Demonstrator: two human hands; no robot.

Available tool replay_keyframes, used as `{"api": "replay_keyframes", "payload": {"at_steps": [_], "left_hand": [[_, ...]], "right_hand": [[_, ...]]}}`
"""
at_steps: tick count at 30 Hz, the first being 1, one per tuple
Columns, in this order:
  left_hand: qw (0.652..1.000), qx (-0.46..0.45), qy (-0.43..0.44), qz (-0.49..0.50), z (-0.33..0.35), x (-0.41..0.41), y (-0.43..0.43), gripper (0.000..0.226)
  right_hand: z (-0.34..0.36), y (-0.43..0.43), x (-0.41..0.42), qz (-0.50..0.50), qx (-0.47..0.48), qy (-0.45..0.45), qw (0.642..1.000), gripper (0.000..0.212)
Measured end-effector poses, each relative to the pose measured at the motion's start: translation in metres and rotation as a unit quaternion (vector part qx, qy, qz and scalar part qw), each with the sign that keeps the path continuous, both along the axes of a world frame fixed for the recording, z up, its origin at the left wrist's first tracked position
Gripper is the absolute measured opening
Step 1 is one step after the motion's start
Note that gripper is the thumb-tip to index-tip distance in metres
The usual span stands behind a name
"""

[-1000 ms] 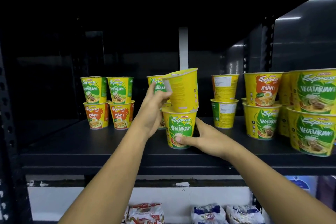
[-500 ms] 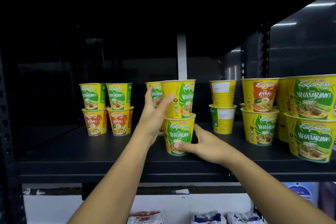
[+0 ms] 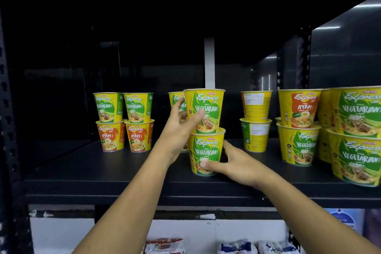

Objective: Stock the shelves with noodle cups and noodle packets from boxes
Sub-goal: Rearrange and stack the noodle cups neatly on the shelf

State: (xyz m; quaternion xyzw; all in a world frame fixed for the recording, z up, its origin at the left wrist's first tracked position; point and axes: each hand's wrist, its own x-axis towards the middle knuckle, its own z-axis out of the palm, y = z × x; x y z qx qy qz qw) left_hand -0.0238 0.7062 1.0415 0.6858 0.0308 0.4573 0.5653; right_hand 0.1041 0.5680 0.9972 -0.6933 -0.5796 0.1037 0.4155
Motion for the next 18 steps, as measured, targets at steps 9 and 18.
{"api": "replay_keyframes", "payload": {"at_steps": [9,18], "left_hand": [[1.000,0.019,-0.003,-0.012,-0.0023,-0.0009,0.0008,0.054],[0.999,0.035,0.019,-0.023,-0.0013,-0.0043,0.0048,0.061]], "right_hand": [[0.0001,-0.0007,-0.0016,0.002,0.011,-0.006,1.000,0.068],[-0.0028,0.0034,0.0016,-0.006,0.028,0.020,0.999,0.079]]}}
